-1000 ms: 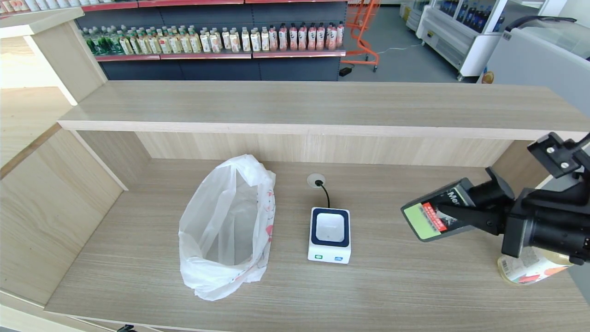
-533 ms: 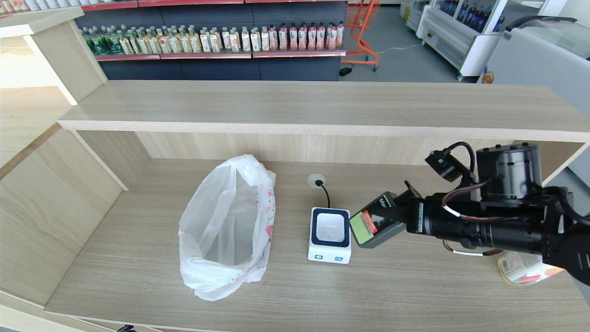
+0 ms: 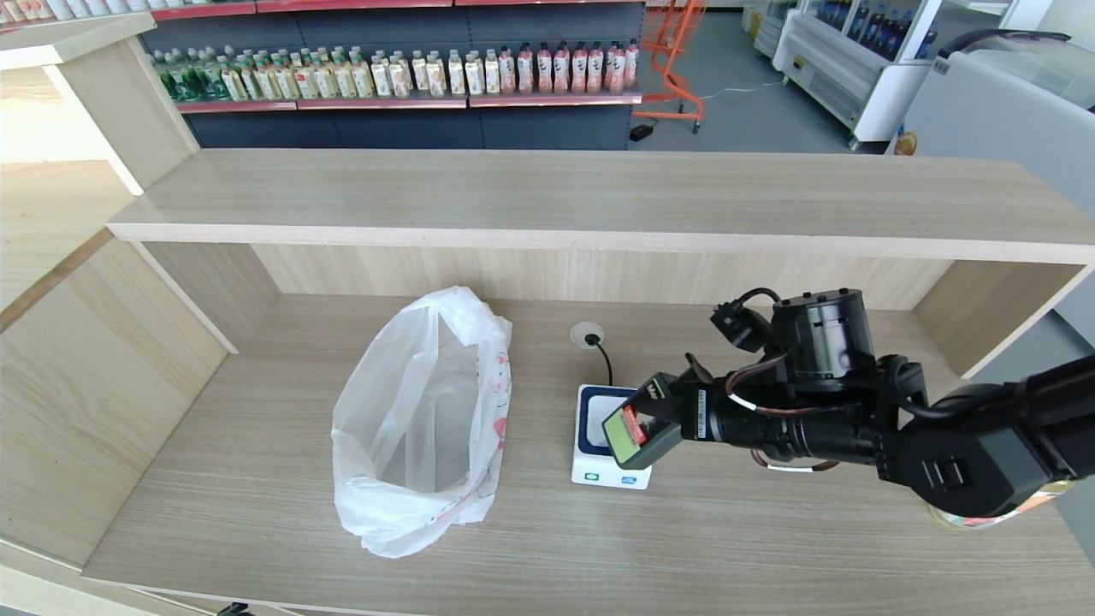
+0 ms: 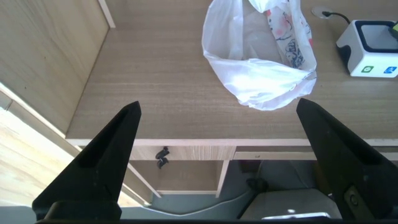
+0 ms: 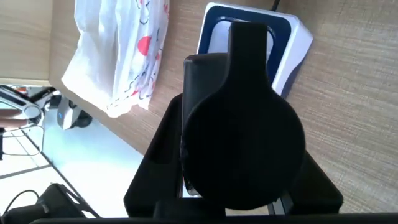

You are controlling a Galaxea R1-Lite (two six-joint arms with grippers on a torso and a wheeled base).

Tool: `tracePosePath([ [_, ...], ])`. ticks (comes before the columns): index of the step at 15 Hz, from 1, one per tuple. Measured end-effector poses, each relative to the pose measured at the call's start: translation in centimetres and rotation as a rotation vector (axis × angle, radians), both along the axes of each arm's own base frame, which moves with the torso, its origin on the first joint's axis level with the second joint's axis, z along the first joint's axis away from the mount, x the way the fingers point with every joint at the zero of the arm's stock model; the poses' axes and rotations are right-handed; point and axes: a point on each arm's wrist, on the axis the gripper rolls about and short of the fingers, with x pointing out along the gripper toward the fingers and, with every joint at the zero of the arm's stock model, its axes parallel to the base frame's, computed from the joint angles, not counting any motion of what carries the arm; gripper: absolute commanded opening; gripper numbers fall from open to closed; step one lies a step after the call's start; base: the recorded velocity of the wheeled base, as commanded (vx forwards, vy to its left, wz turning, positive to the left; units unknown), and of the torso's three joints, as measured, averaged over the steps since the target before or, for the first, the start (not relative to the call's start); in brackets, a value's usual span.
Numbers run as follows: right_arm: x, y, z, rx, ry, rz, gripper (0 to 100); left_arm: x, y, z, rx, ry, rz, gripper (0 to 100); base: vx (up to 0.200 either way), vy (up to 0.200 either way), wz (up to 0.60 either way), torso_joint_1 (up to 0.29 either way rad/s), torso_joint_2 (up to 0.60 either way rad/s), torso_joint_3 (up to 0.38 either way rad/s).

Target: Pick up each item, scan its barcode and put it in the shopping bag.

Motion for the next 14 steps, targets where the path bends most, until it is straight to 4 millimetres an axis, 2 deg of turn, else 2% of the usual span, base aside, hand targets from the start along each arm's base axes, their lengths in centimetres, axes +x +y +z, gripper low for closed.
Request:
tracePosePath([
  [7,1.7,2.4,-1.9,-0.033,0.008,0.002,0,0.0,0.0,0.0,0.000,0.000,0.000,100,0.000,0.000,0.00,0.000,0.00,0.000],
  [10,1.8,3.1,-1.8,-0.032,0.003,0.013,0,0.0,0.0,0.0,0.000,0.000,0.000,100,0.000,0.000,0.00,0.000,0.00,0.000],
  [12,1.4,2.9,-0.3,-0.011,-0.030,0.013,0,0.0,0.0,0.0,0.000,0.000,0.000,100,0.000,0.000,0.00,0.000,0.00,0.000],
  [14,0.2,2.3,3.0,0.035,-0.114,0.017,0,0.0,0.0,0.0,0.000,0.000,0.000,100,0.000,0.000,0.00,0.000,0.00,0.000],
])
